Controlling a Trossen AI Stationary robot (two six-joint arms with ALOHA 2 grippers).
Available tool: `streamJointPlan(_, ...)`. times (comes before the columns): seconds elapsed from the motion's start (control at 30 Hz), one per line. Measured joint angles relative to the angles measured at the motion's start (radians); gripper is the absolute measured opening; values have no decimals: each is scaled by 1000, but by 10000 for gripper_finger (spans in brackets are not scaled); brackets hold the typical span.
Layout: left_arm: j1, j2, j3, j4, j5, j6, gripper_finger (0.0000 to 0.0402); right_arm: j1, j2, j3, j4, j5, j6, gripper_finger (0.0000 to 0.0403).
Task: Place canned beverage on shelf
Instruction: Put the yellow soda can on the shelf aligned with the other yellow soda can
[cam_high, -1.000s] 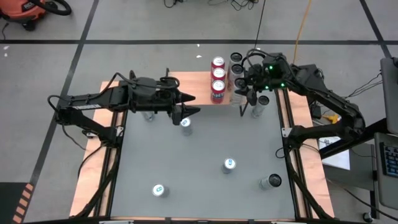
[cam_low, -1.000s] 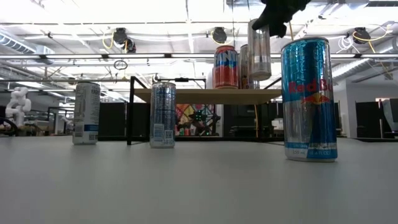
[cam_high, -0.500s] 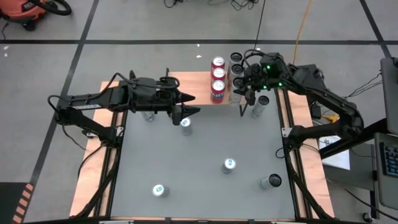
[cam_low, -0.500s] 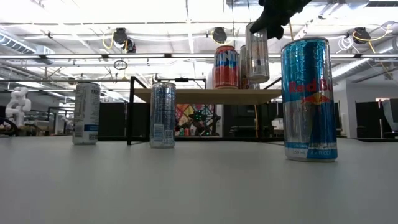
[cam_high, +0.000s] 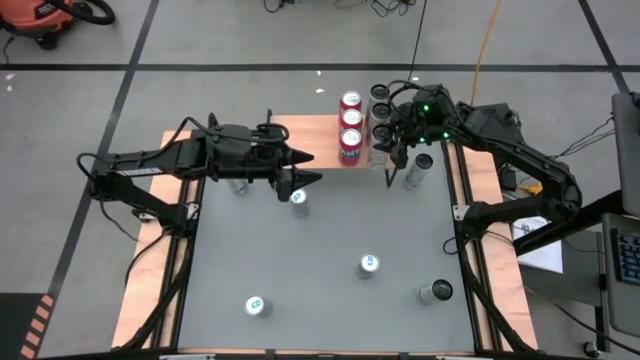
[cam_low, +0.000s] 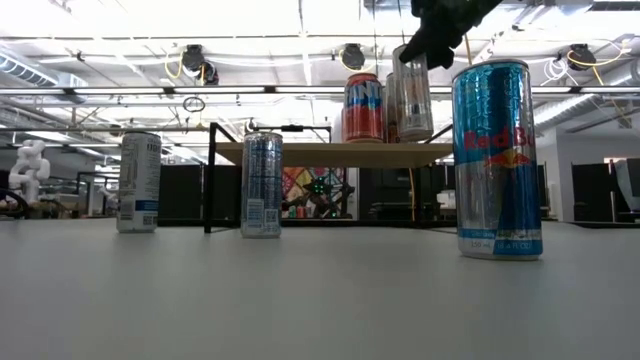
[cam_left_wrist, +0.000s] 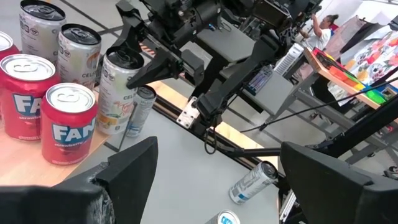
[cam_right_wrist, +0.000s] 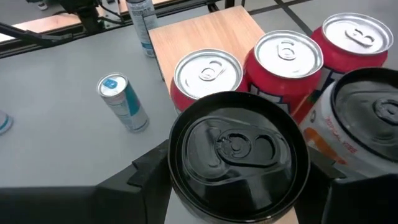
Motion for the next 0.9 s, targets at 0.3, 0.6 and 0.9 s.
streamJointPlan(0.3, 0, 0, 0, 0, 0, 0, 338, 0, 16, 0, -29, -2, -2, 218)
streamJointPlan(0.6, 0, 0, 0, 0, 3, -6, 338, 0, 27, 2, -35, -3, 5, 218)
streamJointPlan(0.9, 0, 0, 0, 0, 23, -8, 338, 0, 24, 2, -41, 19, 8, 235)
